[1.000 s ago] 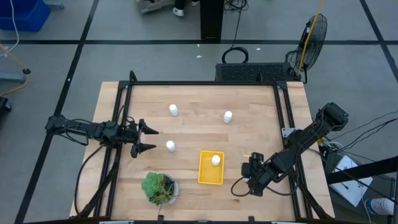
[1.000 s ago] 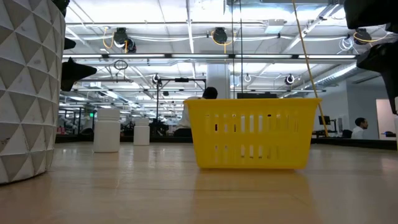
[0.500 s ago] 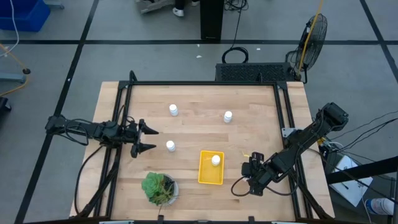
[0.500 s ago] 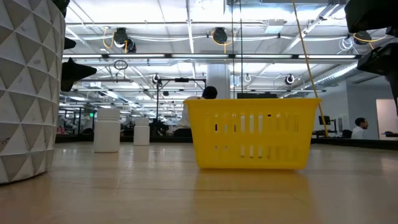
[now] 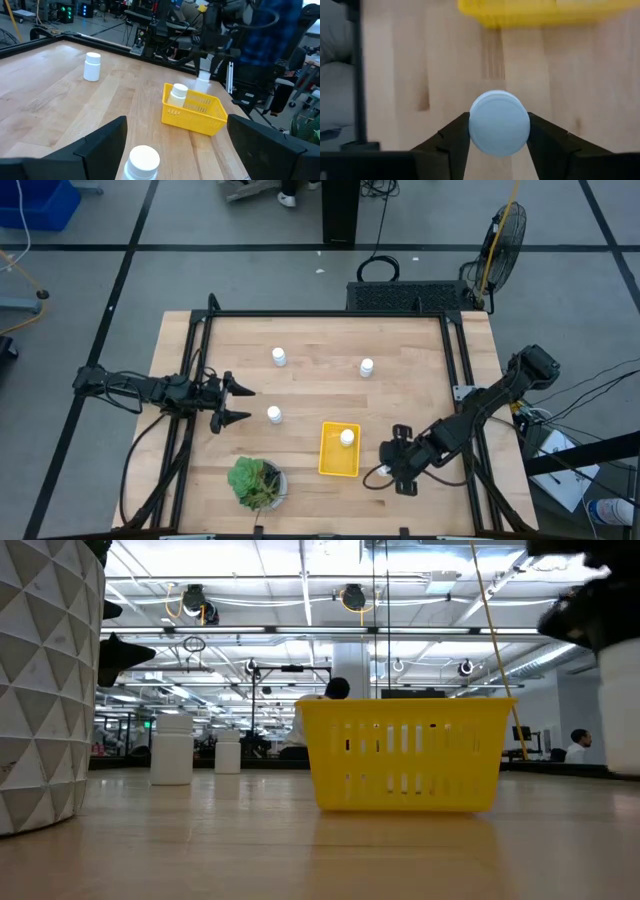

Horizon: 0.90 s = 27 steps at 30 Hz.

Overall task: Pick and place pill bottles into a basket
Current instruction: Put the white pill bottle into the yellow bin

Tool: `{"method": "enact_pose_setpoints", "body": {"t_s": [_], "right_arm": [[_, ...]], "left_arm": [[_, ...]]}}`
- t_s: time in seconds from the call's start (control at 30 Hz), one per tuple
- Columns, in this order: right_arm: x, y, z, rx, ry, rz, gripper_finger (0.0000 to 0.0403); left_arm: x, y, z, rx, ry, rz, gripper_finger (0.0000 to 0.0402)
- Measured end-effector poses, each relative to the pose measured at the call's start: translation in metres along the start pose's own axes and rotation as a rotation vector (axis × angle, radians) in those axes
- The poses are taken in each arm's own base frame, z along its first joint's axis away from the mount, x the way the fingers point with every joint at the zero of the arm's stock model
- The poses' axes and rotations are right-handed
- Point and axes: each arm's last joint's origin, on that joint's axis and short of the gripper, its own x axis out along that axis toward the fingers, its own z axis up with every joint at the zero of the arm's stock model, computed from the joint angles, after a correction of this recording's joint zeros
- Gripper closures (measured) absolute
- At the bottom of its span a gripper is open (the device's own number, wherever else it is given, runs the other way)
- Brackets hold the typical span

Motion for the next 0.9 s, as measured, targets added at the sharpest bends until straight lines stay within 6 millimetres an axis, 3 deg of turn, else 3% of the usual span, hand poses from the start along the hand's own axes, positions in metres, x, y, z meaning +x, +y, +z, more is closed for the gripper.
{"method": "enact_pose_setpoints", "body": {"t_s": [0.27,0.4,0.63,0.9], "right_arm": [[-0.034,0.002,0.047,-0.166,-0.112,0.053,0.0252],[-0.044,-0.007,0.064,-0.224,-0.147,0.061,0.0244],[-0.041,-0.033,0.083,-0.263,-0.167,0.056,0.025],[-0.02,-0.042,0.097,-0.3,-0.158,0.128,0.0246]], "left_arm": [[0.0,0.0,0.0,0.002,0.0,0.0,0.0055],[0.0,0.0,0.0,0.009,0.0,0.0,0.0055],[0.0,0.0,0.0,0.017,0.0,0.0,0.0055],[0.0,0.0,0.0,0.02,0.0,0.0,0.0055]]}}
